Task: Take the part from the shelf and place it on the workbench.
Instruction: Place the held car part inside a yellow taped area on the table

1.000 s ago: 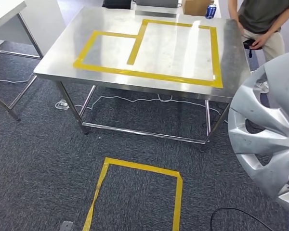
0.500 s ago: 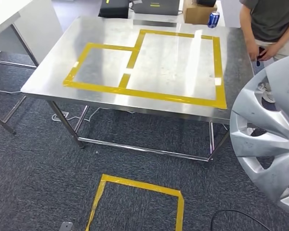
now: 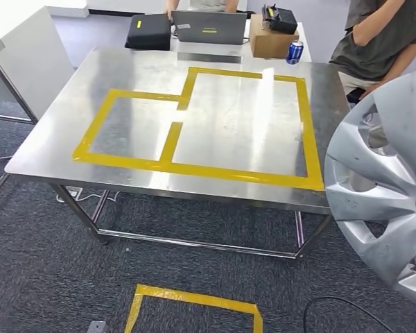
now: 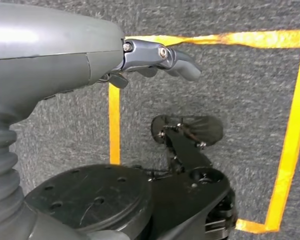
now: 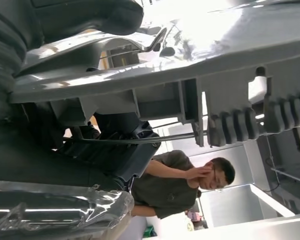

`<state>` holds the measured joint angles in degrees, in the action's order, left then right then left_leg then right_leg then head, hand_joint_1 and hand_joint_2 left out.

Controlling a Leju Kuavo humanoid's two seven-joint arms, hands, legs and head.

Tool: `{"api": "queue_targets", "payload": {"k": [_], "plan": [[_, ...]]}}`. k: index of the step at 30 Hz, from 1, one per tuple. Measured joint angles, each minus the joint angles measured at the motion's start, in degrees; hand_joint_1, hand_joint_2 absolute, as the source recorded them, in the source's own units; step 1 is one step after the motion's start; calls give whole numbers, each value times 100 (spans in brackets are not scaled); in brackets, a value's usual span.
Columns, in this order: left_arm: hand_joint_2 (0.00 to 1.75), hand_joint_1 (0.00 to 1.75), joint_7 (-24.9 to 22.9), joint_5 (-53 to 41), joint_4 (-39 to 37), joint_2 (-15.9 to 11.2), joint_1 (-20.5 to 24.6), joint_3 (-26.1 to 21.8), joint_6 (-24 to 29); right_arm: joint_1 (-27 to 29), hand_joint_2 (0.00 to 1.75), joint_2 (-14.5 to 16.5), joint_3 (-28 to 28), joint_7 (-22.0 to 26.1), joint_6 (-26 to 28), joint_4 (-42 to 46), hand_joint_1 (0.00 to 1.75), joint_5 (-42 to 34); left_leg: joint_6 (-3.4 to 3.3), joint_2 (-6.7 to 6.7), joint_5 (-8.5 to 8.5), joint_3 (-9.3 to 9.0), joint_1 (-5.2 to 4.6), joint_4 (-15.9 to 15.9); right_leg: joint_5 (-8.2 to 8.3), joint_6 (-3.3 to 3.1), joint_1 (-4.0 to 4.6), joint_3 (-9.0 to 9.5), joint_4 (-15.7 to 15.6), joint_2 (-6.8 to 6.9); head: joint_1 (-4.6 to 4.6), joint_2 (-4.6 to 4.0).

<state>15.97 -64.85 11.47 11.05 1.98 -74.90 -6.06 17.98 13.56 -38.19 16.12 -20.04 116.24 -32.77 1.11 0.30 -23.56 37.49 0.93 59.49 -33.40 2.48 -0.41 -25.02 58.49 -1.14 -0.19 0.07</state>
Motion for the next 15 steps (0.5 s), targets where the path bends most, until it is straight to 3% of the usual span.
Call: {"api": "queue_targets", "payload": {"k": [2,4,5,6,7,9,11,15], "plan": [[175,0,0,-17,0,-2,22,0,23,9,175,-3,4,-14,79,-1,175,78,-80,4,135,7,14,-25,-273,56,-7,-86,281,37,24,0],[175,0,-7,-36,0,-7,35,0,44,10,175,-17,14,-28,191,-3,175,149,-121,3,136,45,-12,-25,-709,84,-9,-404,930,63,45,0],[175,0,-16,-42,0,-8,33,0,54,9,175,-31,18,-32,252,-4,175,186,-134,1,137,69,-30,-25,-846,83,-8,-564,1241,64,46,0],[175,0,-33,-42,0,-8,27,-1,62,10,175,-46,22,-34,304,-4,175,224,-145,-4,137,86,-48,-25,-851,73,-5,-654,1393,64,50,0],[175,0,-56,-41,0,-8,22,-1,70,9,175,-64,25,-34,346,-4,175,264,-153,-9,139,96,-64,-25,-730,52,1,-650,1339,64,49,0],[175,0,-86,-39,0,-8,20,-2,77,7,175,-101,42,-34,407,-4,175,343,-158,-21,143,101,-85,-25,-282,-6,23,-394,700,65,49,0],[175,0,-43,-38,0,-10,24,-2,79,6,175,-131,75,-32,444,-10,175,412,-135,-26,160,104,-98,-25,36,-37,60,-157,132,70,46,0],[175,0,62,-38,0,-25,22,-3,97,-6,175,-174,164,-11,535,-62,175,555,-9,-27,235,109,-99,-61,167,-107,80,-195,-25,69,48,0]]}}
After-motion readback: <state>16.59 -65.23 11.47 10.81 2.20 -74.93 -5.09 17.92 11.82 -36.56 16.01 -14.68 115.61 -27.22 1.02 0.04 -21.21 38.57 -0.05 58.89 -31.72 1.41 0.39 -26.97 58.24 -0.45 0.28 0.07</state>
